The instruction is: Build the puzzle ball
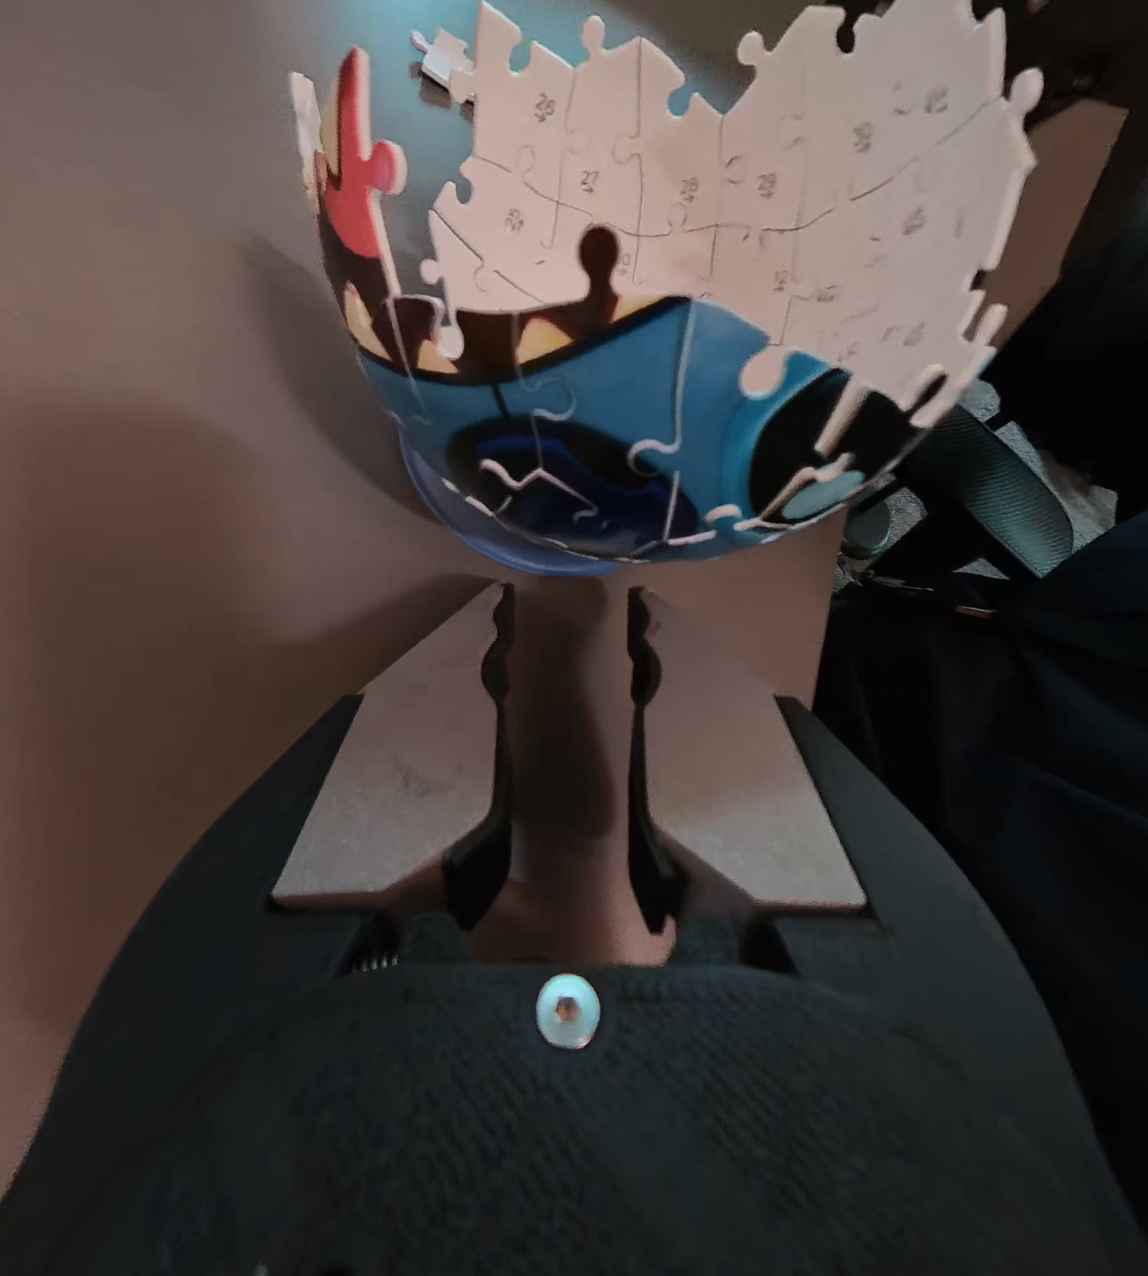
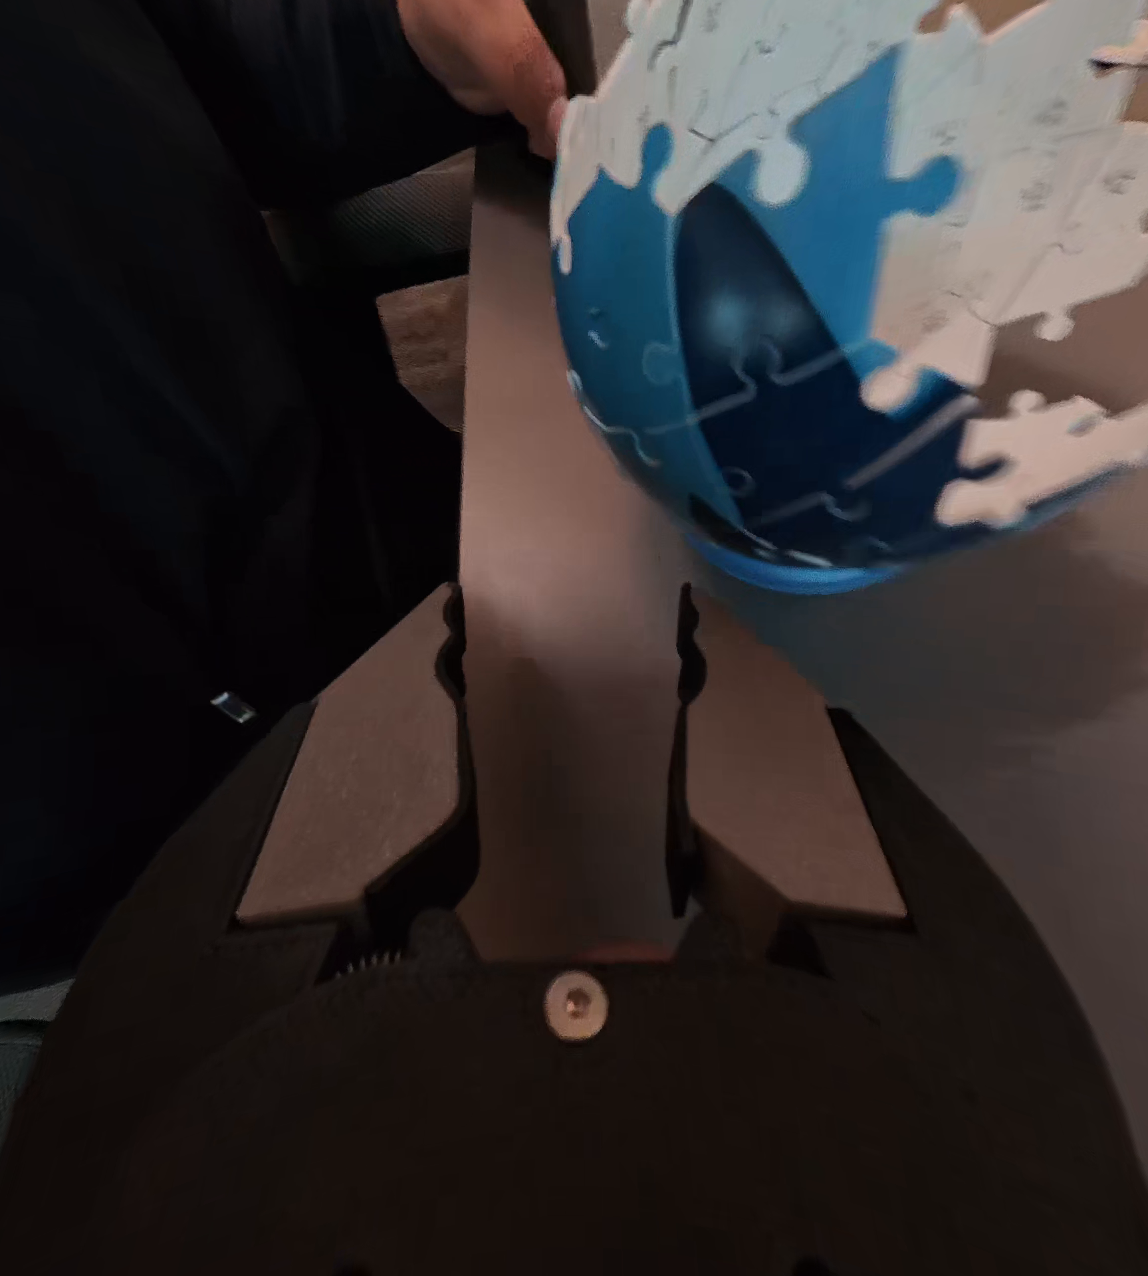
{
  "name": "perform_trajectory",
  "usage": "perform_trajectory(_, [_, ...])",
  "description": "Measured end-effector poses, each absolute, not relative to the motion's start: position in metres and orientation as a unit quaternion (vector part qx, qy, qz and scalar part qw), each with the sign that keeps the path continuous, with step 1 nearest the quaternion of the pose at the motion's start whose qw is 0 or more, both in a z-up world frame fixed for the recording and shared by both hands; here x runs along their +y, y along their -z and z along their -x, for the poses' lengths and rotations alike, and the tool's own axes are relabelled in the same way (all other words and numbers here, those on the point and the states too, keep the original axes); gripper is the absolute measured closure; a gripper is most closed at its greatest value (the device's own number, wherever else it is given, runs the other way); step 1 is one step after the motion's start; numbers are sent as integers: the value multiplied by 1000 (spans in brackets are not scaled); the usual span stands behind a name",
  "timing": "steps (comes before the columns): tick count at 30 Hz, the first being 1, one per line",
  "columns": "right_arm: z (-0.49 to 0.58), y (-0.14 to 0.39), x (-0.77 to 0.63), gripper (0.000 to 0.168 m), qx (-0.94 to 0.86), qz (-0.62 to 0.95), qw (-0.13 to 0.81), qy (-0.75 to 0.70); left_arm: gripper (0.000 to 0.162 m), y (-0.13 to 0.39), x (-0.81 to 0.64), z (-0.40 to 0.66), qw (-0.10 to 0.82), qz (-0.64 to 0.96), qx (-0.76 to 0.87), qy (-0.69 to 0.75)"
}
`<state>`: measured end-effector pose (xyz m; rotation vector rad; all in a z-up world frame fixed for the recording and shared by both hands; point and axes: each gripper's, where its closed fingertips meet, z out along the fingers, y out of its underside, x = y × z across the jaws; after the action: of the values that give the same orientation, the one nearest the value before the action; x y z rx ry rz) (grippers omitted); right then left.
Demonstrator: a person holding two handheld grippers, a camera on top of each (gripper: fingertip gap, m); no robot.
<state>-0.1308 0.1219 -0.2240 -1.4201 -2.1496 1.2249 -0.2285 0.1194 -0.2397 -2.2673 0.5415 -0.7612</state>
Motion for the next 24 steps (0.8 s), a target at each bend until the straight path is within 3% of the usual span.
perform_trajectory(6, [126,163,205,118,-665,575,239,-411,140,242,126,232,341,875,205,275])
perform_trajectory(13, [166,151,241,115,-635,620,231,-398,148,244,136,241,353,884,195,238])
perform_trajectory(20, [162,160,243,115,-634,615,252,-395,131,242,135,254,364,883,192,228])
perform_trajectory(24, [140,165,237,108,-631,605,260,-410,102,240,114,249,371,882,190,220])
